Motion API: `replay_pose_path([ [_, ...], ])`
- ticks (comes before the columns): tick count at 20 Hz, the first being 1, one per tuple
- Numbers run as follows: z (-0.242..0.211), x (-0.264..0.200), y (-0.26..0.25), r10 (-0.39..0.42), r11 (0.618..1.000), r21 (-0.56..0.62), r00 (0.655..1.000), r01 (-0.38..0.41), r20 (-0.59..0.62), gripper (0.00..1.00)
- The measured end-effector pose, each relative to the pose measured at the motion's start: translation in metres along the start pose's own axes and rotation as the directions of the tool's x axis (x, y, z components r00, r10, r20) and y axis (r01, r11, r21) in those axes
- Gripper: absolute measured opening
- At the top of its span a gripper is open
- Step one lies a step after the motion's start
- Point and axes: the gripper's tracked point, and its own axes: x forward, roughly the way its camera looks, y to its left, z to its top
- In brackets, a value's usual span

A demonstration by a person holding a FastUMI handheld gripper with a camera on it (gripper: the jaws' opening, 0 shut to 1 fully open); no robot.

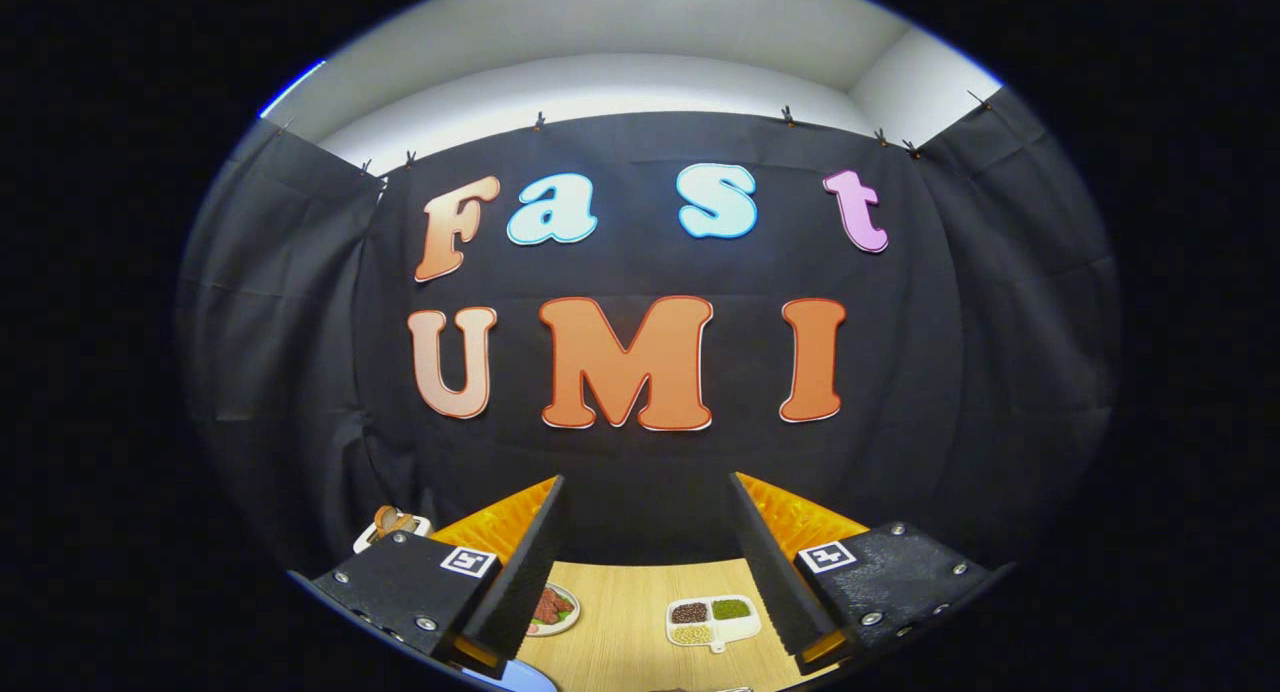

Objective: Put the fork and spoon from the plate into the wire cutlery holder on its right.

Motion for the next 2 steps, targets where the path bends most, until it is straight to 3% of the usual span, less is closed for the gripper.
replay_pose_path([
  [2,0.0025,-0.0027,0.0114,0.023,1.000,-0.010,1.000,-0.023,0.014,0.94],
])
